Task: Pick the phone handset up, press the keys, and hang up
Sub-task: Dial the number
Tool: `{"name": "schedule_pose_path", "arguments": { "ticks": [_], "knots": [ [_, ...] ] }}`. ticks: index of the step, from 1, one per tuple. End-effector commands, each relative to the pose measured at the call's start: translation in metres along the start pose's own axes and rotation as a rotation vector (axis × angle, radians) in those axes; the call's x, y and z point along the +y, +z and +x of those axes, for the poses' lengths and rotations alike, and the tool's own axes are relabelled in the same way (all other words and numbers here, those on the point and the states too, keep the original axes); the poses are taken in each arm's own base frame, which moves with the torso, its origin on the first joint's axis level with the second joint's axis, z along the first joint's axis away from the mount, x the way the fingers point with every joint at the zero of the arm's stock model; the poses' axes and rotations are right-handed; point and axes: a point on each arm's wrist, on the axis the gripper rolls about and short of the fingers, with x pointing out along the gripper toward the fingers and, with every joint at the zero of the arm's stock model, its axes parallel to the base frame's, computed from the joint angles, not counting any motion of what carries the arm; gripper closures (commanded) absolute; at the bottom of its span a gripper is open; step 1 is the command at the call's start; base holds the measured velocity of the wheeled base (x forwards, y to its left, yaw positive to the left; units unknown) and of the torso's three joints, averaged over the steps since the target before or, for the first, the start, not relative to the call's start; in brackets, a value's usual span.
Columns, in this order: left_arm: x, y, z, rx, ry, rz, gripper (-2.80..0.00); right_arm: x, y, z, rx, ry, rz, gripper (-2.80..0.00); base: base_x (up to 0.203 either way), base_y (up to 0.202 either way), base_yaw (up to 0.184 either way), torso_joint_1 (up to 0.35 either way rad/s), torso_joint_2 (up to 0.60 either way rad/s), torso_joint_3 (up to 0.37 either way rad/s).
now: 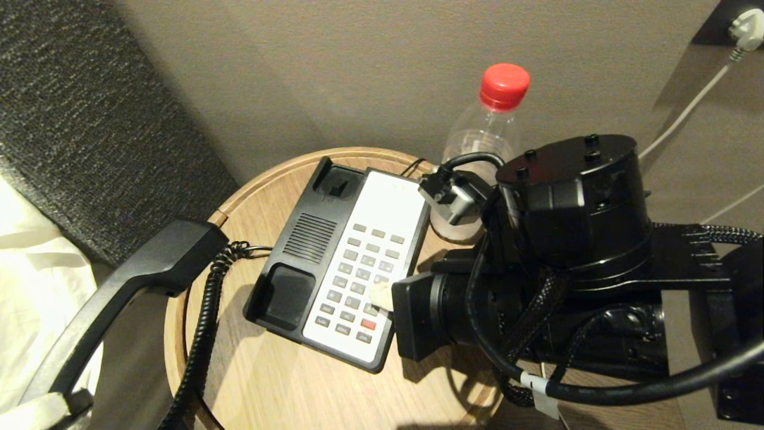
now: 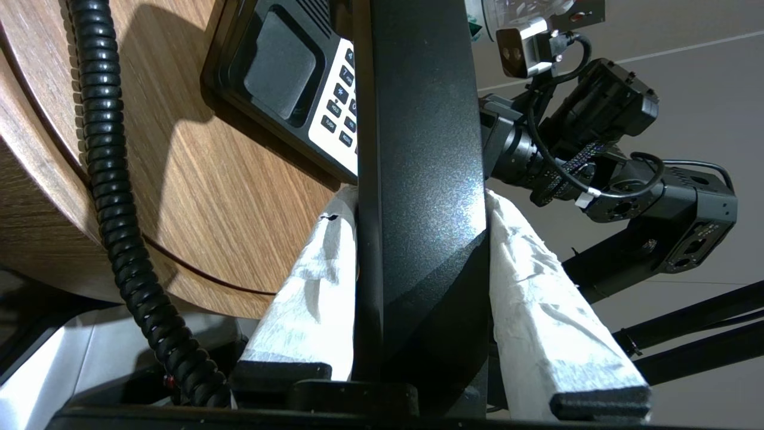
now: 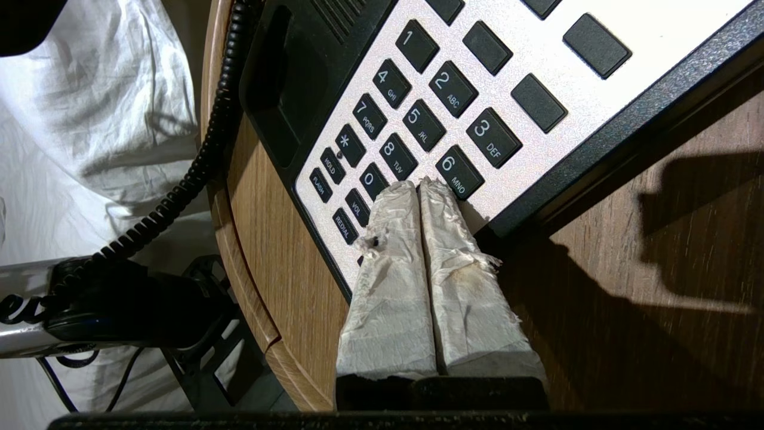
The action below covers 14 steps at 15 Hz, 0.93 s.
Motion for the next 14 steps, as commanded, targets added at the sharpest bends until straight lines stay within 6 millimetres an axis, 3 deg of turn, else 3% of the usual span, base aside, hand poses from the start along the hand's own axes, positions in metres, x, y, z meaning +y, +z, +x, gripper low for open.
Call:
{"name": "schedule_pose_path", "arguments": {
  "ticks": [1,14],
  "knots": [
    [-0.0001,0.0,0.0,0.0,-0.002,-0.005,0.0,-0.0011,-0.0002,0.0011,0.001,-0.005,0.003,0.0,0.0,0.0,0.0,0.0,0.0,0.0],
    [-0.0013,0.0009,-0.0009,-0.005,-0.009,-0.002,0.0,-0.0059,-0.0069,0.0067,0.028,-0.025,-0.014,0.0,0.0,0.0,0.0,0.0,0.0,0.0]
  ]
}}
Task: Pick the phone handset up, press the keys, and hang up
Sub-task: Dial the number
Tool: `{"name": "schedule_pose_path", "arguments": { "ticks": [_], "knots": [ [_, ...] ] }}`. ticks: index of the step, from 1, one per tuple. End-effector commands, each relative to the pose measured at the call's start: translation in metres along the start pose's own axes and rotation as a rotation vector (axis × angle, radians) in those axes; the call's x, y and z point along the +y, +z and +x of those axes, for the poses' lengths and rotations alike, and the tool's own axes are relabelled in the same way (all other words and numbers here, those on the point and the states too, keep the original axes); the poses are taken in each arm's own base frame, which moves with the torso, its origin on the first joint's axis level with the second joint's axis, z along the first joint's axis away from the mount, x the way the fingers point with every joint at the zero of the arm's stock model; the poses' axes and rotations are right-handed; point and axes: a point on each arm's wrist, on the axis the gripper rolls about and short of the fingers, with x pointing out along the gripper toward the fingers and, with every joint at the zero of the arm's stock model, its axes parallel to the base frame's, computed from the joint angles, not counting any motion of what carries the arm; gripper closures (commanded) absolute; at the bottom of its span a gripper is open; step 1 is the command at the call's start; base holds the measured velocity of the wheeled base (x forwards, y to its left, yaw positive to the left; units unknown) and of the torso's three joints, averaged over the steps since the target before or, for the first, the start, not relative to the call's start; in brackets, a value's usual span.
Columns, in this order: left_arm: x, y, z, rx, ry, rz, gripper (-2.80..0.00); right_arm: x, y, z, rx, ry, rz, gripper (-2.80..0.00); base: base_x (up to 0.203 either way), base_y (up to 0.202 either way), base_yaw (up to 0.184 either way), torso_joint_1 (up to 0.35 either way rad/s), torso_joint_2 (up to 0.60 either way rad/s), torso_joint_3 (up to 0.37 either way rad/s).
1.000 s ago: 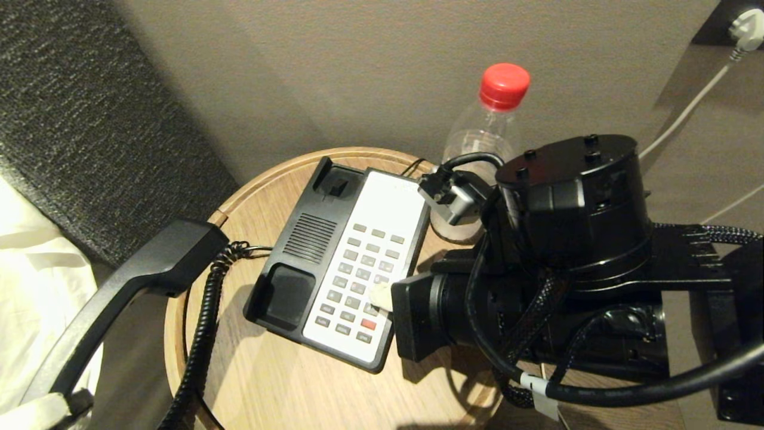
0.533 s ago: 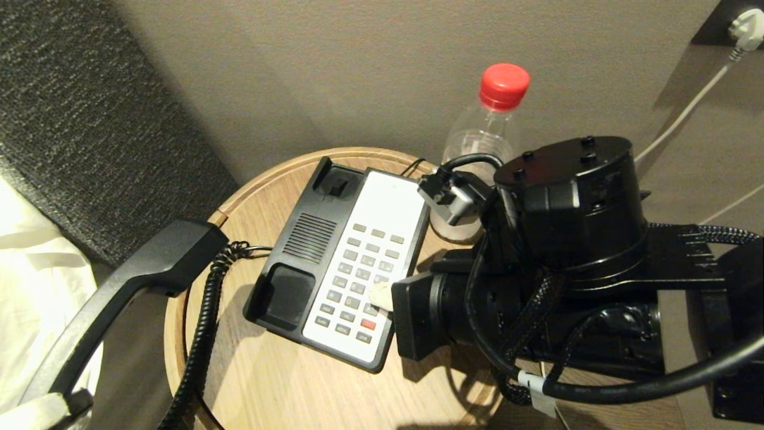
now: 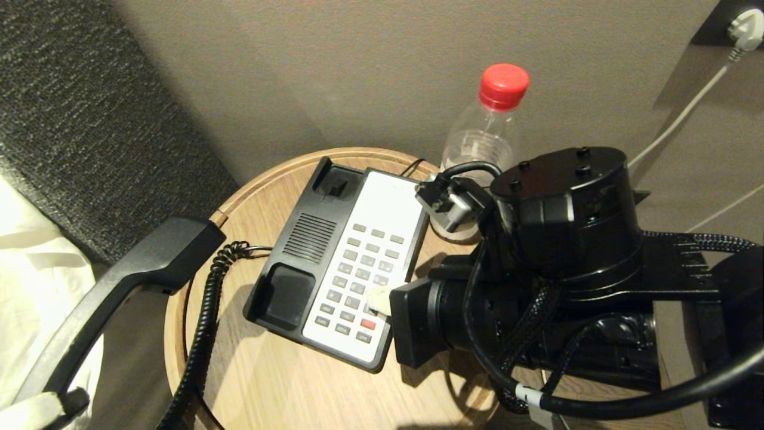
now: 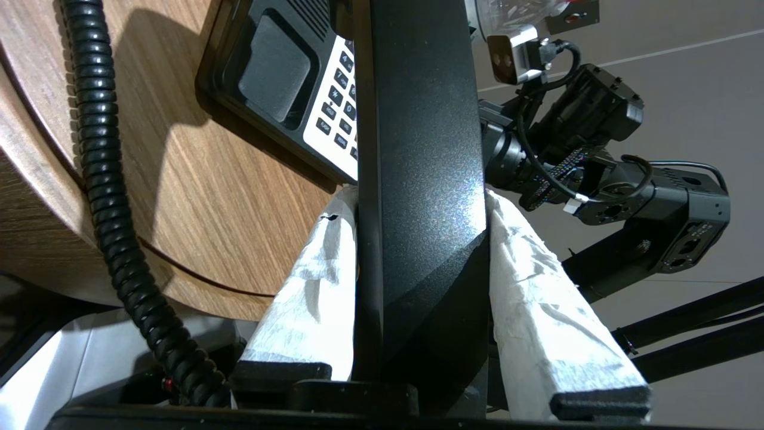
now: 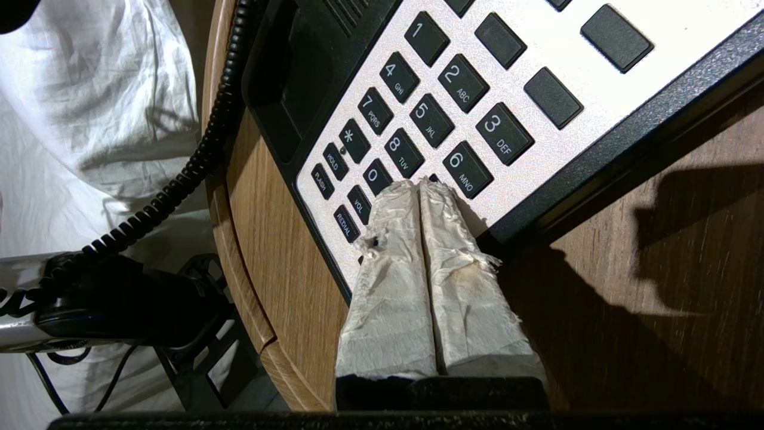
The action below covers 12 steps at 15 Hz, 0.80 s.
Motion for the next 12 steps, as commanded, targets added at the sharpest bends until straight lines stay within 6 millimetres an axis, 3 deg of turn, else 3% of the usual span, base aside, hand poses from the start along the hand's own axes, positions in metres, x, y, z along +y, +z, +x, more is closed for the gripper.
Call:
{"name": "schedule_pose_path", "arguments": {
  "ticks": [1,12],
  "knots": [
    [0.0,0.0,0.0,0.001,0.0,-0.005,0.0,-0.002,-0.001,0.001,0.005,-0.008,0.0,0.0,0.0,0.0,0.0,0.0,0.0,0.0],
    [0.0,0.0,-0.001,-0.001,-0.018,-0.004,0.0,0.005,0.012,-0.012,-0.072,0.042,0.035,0.0,0.0,0.0,0.0,0.0,0.0,0.0]
  ]
}}
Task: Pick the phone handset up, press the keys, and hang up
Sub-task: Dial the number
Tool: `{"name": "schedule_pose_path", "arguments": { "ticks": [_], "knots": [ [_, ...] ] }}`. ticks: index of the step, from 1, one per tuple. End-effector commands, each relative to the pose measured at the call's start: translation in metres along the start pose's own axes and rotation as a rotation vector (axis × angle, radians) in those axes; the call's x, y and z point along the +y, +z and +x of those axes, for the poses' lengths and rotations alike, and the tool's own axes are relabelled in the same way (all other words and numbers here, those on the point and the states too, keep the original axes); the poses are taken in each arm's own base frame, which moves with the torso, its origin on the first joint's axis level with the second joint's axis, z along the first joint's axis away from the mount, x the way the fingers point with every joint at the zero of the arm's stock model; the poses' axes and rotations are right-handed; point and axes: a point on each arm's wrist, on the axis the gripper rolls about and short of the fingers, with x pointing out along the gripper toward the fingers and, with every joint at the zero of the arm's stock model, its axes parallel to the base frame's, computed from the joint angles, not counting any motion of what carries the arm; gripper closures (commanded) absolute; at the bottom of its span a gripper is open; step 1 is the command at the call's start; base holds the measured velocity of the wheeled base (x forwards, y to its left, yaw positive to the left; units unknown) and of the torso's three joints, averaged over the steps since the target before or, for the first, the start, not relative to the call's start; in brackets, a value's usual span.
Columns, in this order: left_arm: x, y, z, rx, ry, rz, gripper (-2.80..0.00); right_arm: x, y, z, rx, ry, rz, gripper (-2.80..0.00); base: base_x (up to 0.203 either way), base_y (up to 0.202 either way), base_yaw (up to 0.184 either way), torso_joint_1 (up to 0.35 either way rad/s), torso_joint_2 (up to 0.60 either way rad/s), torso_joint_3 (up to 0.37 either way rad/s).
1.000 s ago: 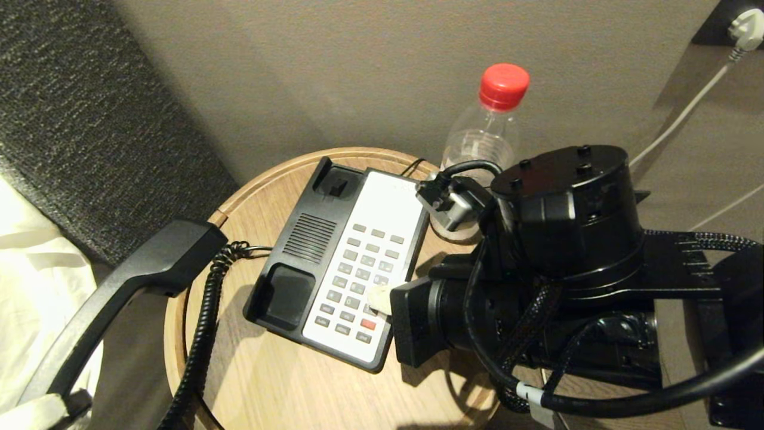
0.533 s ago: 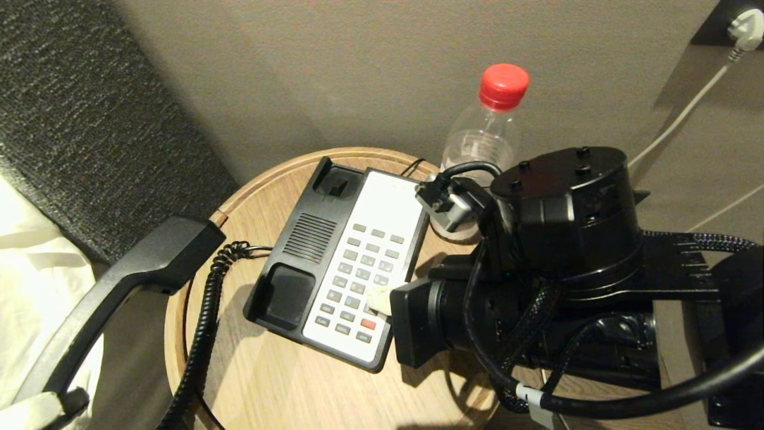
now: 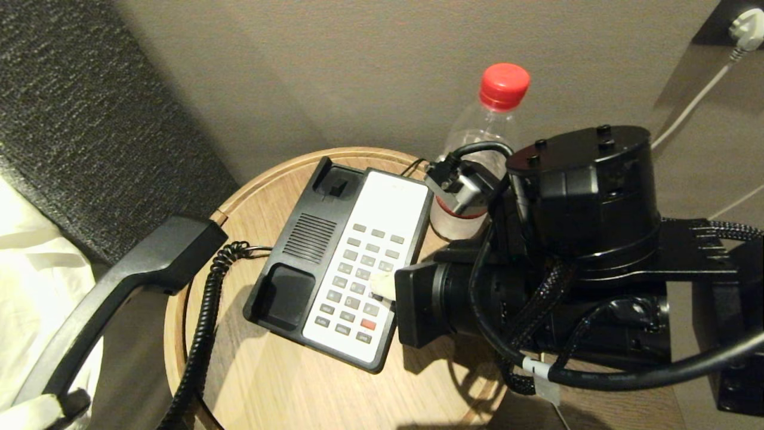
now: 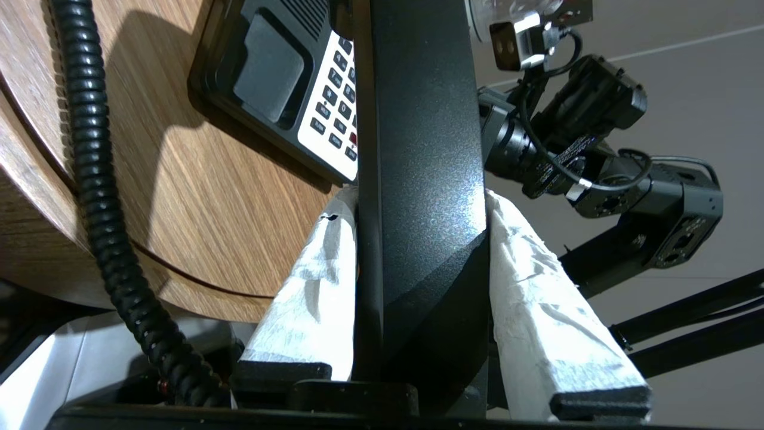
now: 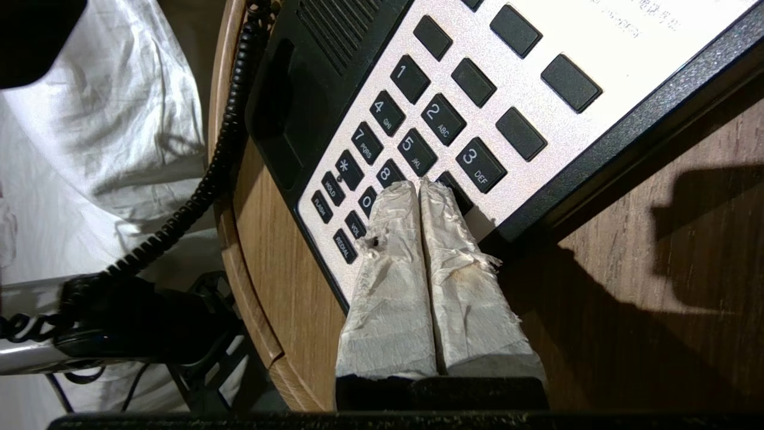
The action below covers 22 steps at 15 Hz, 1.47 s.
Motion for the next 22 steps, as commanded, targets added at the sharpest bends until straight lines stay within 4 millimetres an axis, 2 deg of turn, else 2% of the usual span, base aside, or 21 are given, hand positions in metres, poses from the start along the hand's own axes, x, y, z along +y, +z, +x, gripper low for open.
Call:
{"name": "schedule_pose_path", "arguments": {
  "ticks": [1,6,10,22],
  "knots": [
    [0.0,0.0,-0.001,-0.002,-0.003,-0.004,0.0,0.002,0.0,-0.004,-0.005,0.011,0.003,0.0,0.0,0.0,0.0,0.0,0.0,0.0],
    [0.001,-0.001,0.0,0.001,-0.002,-0.005,0.0,0.011,-0.008,-0.007,0.019,0.047,0.0,0.0,0.0,0.0,0.0,0.0,0.0,0.0],
    [0.001,-0.001,0.0,0.004,0.001,-0.004,0.0,0.006,-0.023,-0.008,0.071,0.032,-0.01,0.0,0.0,0.0,0.0,0.0,0.0,0.0],
    [0.002,-0.002,0.0,0.005,0.0,-0.004,0.0,0.006,-0.022,-0.006,0.065,0.024,-0.012,0.0,0.0,0.0,0.0,0.0,0.0,0.0]
  ]
}}
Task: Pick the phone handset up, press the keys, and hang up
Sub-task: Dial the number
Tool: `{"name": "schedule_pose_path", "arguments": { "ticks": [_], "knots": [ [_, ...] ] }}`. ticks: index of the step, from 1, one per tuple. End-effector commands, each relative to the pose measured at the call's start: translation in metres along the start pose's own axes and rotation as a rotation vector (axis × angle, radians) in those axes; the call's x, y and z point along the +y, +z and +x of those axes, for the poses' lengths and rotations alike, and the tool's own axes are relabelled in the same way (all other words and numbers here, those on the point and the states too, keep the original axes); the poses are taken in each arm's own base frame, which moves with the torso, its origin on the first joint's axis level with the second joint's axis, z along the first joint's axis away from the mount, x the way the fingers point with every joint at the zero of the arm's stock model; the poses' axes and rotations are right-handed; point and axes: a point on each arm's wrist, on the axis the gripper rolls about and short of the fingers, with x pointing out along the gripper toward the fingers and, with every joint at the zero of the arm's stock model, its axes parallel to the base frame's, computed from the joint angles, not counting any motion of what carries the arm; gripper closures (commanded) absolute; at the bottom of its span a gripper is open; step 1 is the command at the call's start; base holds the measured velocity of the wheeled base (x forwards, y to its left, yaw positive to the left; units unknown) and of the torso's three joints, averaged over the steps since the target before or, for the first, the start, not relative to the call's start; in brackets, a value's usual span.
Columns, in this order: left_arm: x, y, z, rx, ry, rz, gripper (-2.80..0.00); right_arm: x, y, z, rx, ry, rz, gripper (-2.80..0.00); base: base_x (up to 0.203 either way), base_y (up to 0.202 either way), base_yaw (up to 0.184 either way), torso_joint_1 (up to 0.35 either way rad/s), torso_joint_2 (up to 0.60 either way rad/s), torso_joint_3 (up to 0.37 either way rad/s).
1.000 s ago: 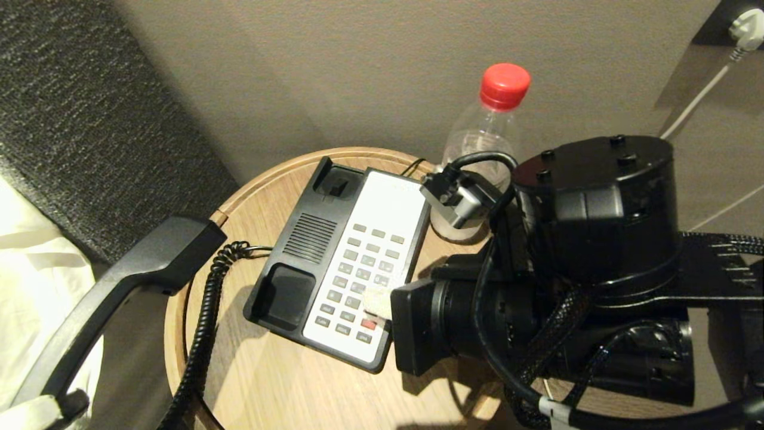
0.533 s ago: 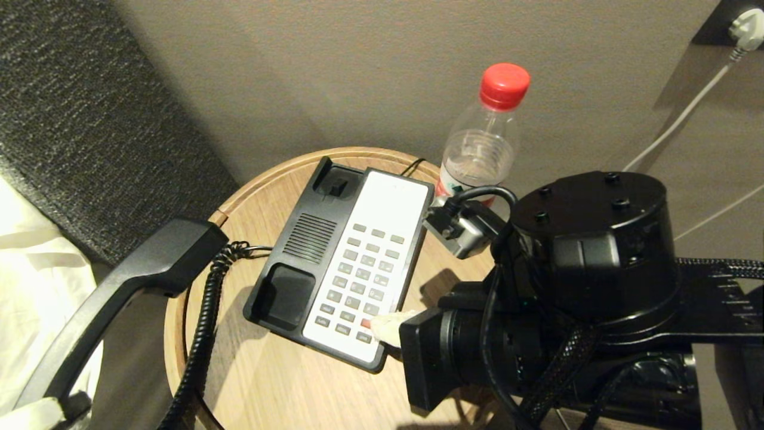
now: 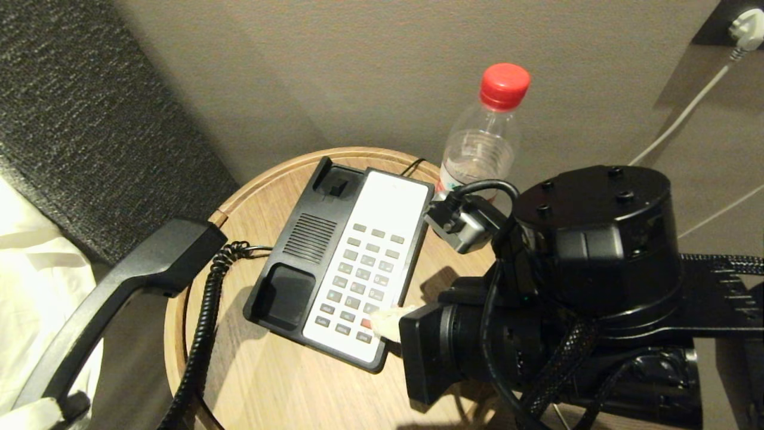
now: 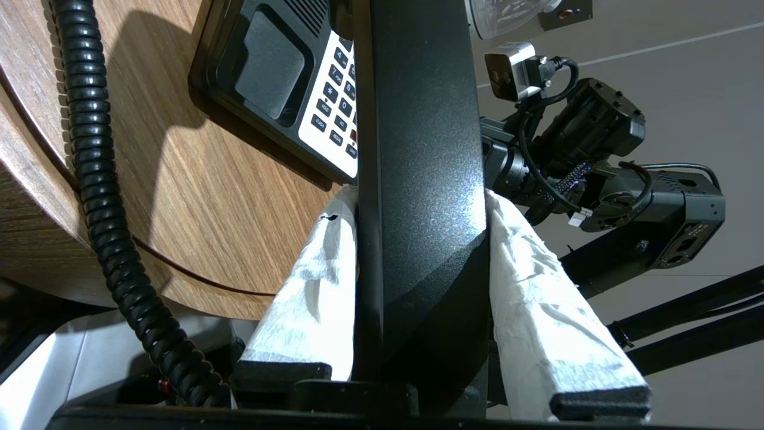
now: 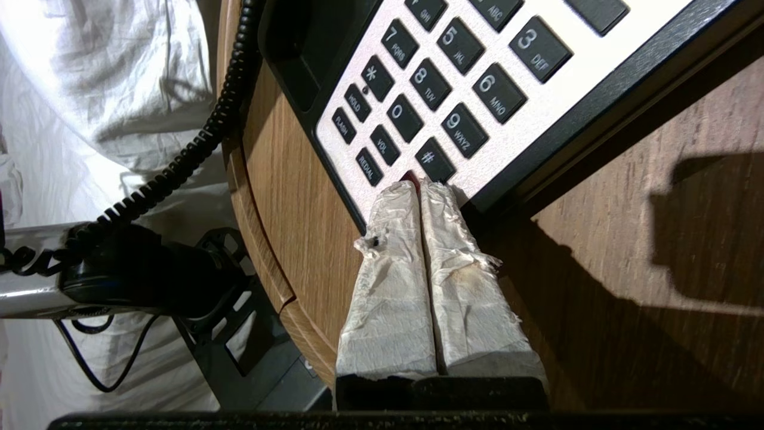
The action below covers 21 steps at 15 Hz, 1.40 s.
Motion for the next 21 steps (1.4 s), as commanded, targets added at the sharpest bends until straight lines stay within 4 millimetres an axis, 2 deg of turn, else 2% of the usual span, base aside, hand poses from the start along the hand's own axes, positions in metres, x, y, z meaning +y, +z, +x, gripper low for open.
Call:
{"name": "schedule_pose_path", "arguments": {
  "ticks": [1,10,21],
  "knots": [
    [0.0,0.0,0.0,0.0,-0.001,-0.005,0.0,0.0,0.0,0.001,-0.001,-0.003,0.002,0.0,0.0,0.0,0.0,0.0,0.0,0.0],
    [0.0,0.0,0.0,0.004,-0.006,-0.006,0.0,-0.008,0.004,0.006,-0.01,-0.029,0.009,0.0,0.0,0.0,0.0,0.0,0.0,0.0],
    [-0.001,0.0,0.0,0.003,-0.01,-0.004,0.0,-0.013,-0.003,0.014,0.02,-0.058,-0.02,0.0,0.0,0.0,0.0,0.0,0.0,0.0]
  ]
}}
